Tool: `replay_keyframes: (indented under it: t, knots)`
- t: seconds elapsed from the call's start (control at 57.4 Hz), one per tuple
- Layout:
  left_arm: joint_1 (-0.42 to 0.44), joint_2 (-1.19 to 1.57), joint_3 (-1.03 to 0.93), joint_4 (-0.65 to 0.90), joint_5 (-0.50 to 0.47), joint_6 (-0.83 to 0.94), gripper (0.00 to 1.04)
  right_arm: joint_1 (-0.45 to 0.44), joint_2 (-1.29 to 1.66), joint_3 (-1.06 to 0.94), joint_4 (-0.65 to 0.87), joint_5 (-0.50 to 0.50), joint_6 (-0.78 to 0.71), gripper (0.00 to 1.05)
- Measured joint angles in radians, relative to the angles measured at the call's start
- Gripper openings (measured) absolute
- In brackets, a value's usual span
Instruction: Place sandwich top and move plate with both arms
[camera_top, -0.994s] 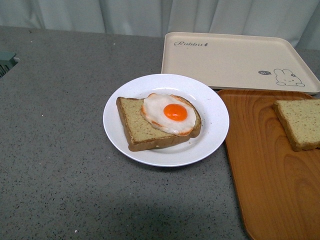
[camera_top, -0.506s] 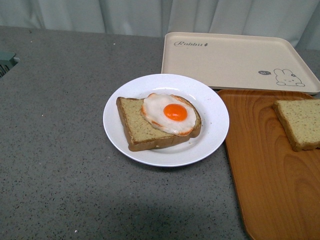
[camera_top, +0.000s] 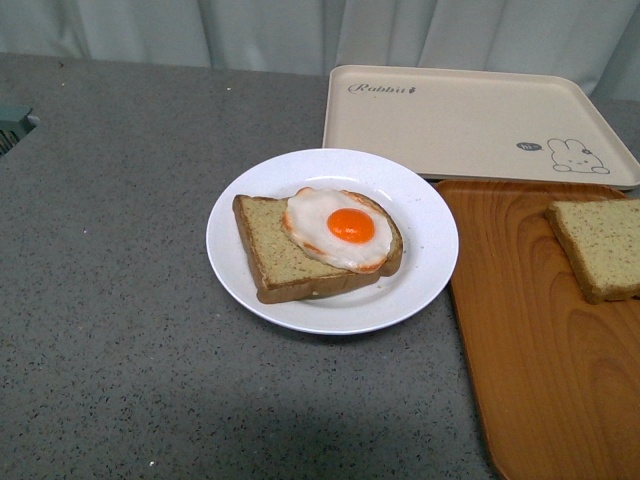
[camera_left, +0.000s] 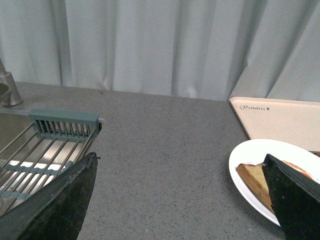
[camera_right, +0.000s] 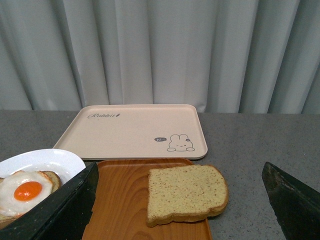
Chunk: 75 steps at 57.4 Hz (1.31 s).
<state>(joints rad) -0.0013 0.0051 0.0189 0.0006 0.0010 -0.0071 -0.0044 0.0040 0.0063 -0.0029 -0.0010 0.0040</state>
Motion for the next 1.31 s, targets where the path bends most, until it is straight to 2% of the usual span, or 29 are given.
replay_keyframes:
  t: [1.307]
  knots:
    - [0.0,0.0,0.0,0.0,0.0,0.0,0.98,0.0,0.0,0.0,0.0,0.0,0.0,0.96]
